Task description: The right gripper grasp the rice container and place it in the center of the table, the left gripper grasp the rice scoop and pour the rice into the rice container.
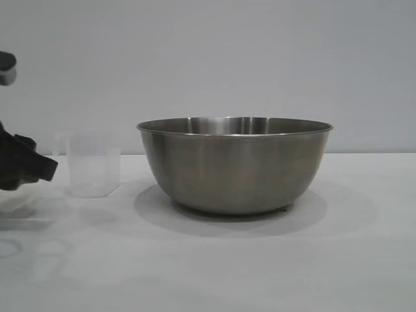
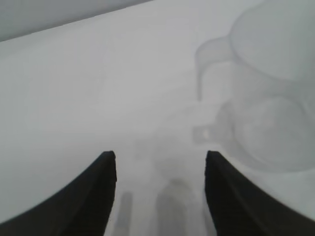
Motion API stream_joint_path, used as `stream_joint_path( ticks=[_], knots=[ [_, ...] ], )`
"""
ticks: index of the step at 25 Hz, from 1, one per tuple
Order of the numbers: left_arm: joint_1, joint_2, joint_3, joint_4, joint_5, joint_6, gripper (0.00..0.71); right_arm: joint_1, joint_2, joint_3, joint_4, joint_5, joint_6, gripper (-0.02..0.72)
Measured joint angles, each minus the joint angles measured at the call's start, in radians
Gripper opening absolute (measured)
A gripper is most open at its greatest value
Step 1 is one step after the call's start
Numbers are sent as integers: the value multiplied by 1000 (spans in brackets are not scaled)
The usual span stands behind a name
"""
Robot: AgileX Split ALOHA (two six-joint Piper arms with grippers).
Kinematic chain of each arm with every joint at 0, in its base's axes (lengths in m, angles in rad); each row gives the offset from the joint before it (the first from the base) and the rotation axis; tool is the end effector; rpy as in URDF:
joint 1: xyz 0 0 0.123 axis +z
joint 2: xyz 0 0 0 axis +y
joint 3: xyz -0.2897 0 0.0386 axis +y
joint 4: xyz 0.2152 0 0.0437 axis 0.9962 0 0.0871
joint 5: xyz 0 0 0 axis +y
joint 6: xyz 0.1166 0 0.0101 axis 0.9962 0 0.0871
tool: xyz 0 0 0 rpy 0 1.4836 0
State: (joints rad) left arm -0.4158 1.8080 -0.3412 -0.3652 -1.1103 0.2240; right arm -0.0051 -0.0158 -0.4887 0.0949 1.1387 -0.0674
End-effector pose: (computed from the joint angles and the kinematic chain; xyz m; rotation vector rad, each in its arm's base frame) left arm 0.2689 -0.0778 0.1535 0.2122 1.8399 0.0536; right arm -0.0233 0.0102 0.2387 -0.0750 2.1133 0.0717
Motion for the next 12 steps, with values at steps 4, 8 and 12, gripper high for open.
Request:
stream_joint_path(
  ticks=[4,8,12],
  knots=[
    [0,-142,2,16,150,0,351,0,0,0,0,0,0,425],
    [0,-307,8,16,343,5,351,0,0,0,0,0,0,425],
    [0,-452,-19,9,606,78,351,0,0,0,0,0,0,425]
  ],
)
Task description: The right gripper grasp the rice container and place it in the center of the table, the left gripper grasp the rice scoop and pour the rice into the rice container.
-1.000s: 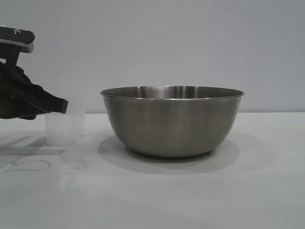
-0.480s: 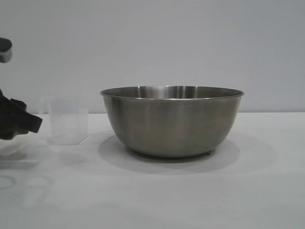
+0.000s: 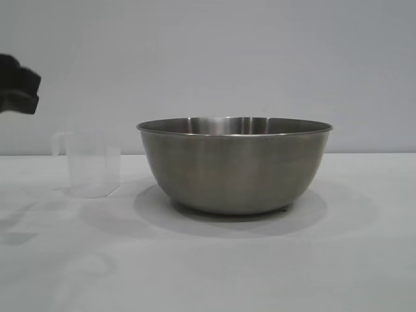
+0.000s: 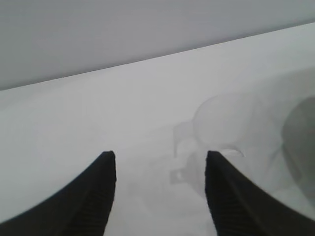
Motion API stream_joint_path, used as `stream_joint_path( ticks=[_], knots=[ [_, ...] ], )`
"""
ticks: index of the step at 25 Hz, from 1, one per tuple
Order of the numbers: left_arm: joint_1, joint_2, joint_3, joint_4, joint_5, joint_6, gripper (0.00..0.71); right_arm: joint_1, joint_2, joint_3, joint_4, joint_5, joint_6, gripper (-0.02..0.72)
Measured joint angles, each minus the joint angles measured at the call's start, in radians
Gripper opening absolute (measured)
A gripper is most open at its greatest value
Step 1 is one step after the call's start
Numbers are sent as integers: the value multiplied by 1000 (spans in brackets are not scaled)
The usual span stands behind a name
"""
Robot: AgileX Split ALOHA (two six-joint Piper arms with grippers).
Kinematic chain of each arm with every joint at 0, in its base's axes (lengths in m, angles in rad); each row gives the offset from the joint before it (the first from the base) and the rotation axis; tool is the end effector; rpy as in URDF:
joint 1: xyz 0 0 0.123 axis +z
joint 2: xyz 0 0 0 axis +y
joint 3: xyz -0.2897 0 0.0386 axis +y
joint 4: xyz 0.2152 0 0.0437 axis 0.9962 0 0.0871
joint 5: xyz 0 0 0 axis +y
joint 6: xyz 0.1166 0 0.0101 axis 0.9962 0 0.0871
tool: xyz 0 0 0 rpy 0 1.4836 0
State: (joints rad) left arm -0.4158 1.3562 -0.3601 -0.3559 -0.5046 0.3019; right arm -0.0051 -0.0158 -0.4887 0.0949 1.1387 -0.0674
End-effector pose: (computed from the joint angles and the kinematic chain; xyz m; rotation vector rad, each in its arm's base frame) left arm 0.2224 -0.0767 0.2091 0.2930 1.9754 -0.1063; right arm -0.0233 0.0102 0.2387 -0.0750 2.1133 0.0717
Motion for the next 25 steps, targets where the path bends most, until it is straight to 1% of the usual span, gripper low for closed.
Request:
stream_joint_path(
  ticks=[3,6,9,16,20,23,25],
  knots=[
    [0,-79,-43,-11,185,19,351,0,0,0,0,0,0,425],
    [0,-146,-102,-28,395,21,351,0,0,0,0,0,0,425],
    [0,-202,-169,-35,573,21,351,0,0,0,0,0,0,425],
    [0,-304,-320,54,977,23,351,0,0,0,0,0,0,425],
    [0,-388,-396,105,1176,-31,351,0,0,0,0,0,0,425],
    [0,-476,-436,178,1287,-104,351,0,0,0,0,0,0,425],
    [0,-536,-447,237,1343,-144,351,0,0,0,0,0,0,425]
  ],
)
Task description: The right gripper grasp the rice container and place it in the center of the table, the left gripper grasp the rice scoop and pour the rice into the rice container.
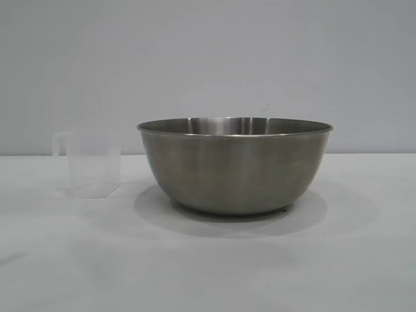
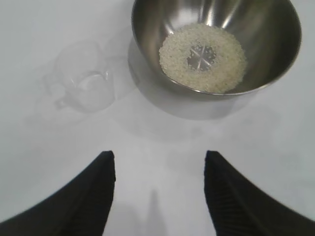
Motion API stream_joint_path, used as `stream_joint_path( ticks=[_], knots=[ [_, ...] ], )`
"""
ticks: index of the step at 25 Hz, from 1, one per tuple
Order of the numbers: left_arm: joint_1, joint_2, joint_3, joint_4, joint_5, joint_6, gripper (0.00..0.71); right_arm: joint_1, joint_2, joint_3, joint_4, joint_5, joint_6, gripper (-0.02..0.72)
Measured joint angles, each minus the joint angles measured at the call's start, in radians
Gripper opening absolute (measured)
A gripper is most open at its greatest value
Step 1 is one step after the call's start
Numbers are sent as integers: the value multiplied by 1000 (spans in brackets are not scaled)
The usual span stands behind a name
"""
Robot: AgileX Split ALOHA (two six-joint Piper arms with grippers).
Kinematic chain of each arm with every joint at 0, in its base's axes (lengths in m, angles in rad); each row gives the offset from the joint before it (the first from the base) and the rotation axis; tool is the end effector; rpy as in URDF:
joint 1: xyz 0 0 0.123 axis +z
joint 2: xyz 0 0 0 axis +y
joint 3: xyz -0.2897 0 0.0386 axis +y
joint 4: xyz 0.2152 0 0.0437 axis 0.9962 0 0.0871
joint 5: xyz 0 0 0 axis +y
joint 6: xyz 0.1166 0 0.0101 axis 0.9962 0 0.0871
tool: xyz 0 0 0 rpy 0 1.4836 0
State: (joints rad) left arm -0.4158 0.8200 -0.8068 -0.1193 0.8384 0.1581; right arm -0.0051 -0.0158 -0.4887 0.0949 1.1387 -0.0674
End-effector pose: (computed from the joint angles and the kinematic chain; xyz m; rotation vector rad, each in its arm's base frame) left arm 0.1154 -0.0623 0.3216 0.6161 2.2614 -0.2712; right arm -0.0233 0.0102 0.2387 -0.0750 2.1133 0.0717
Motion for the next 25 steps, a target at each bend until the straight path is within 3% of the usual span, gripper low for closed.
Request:
stream_joint_path(
  ticks=[5,14,19,25],
  knots=[
    [0,-168,-4,80,114,-26,351,0,0,0,0,0,0,425],
    [0,-431,-4,111,333,-26,351,0,0,0,0,0,0,425],
    [0,-576,58,111,349,-26,351,0,0,0,0,2,0,425],
    [0,-736,230,111,329,-26,351,0,0,0,0,2,0,425]
  ],
)
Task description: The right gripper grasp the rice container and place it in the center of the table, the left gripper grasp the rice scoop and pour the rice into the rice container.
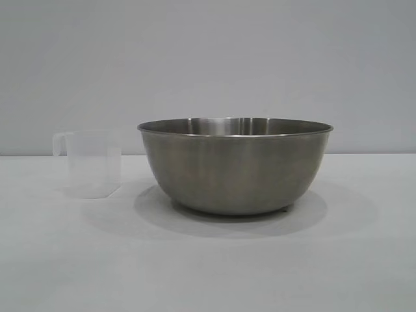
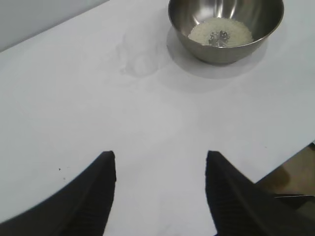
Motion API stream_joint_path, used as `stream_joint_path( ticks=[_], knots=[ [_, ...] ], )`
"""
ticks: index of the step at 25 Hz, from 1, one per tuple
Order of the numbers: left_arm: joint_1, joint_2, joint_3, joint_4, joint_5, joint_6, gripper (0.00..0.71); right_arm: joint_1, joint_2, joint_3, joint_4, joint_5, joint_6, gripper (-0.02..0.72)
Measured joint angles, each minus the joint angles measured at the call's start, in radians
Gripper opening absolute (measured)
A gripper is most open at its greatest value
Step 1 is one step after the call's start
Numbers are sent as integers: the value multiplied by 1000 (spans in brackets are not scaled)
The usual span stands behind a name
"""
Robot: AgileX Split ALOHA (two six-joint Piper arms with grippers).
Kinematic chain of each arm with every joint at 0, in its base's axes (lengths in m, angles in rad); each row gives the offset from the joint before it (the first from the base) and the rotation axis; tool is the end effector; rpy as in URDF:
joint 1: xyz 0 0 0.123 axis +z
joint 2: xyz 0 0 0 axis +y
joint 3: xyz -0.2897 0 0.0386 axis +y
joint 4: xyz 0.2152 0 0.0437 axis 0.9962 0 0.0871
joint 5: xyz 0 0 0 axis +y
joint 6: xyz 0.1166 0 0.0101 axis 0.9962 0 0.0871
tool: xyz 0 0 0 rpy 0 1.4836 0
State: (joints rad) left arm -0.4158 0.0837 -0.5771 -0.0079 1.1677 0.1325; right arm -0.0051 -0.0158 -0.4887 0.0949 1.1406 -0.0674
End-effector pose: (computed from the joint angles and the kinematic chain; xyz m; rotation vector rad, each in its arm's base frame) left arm -0.0179 0.0070 0.2612 0.5864 2.0820 -0.1732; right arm -0.0234 0.0102 0.2385 -0.0752 2.1152 0.0718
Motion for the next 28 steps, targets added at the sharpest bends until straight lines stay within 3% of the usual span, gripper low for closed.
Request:
stream_joint_path(
  ticks=[5,28],
  knots=[
    [0,-92,82,-2,-34,-14,351,0,0,0,0,0,0,425],
    [0,-99,84,0,-45,-55,351,0,0,0,0,0,0,425]
  ],
)
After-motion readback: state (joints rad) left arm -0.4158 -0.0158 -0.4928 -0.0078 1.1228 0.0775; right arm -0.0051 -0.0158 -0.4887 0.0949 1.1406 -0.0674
